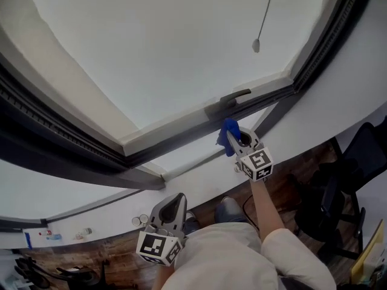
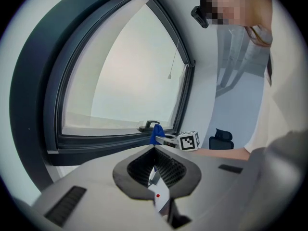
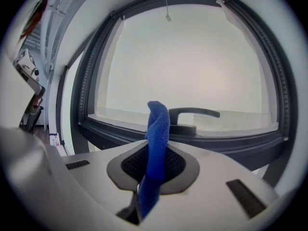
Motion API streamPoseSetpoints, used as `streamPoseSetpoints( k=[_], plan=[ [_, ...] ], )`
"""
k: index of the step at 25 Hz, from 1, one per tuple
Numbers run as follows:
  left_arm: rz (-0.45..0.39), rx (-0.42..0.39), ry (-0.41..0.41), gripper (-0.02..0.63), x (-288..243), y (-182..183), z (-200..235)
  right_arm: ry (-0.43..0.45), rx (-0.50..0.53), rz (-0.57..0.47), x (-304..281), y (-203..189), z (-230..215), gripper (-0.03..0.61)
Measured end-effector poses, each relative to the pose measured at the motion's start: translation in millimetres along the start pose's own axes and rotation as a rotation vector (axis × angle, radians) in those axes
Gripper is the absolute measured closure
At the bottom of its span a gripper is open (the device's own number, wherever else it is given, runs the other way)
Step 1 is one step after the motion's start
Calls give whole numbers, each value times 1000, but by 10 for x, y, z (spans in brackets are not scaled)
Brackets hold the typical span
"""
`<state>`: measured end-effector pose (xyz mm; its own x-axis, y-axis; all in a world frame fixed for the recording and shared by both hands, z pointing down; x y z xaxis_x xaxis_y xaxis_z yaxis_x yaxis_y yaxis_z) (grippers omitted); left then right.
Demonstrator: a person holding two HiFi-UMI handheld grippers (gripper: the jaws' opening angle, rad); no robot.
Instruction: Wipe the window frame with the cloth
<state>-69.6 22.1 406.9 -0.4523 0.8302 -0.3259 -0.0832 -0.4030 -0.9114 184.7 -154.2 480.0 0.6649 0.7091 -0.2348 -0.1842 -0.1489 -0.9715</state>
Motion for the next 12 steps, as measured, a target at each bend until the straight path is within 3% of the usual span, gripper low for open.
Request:
streamPoseSetpoints(
  k=[6,12],
  plan=[
    [-9,-30,82,606,-324,-12,-368,52,-59,-110,439,-40,-32,534],
    [-39,7,120,606,-839,-13,-1337,192,-105,-74,971,15,-409,534]
  ],
)
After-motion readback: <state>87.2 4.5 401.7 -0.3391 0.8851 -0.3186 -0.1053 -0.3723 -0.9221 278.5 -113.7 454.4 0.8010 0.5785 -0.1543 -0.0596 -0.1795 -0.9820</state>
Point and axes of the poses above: the fingertips, and each gripper's own axes: x backward along the fingers, z to its left, y out of its top, the point moved 6 cm from there along x, backward along the fingers, and after that the axes turned 12 degrees about y, right-handed, at the moved point
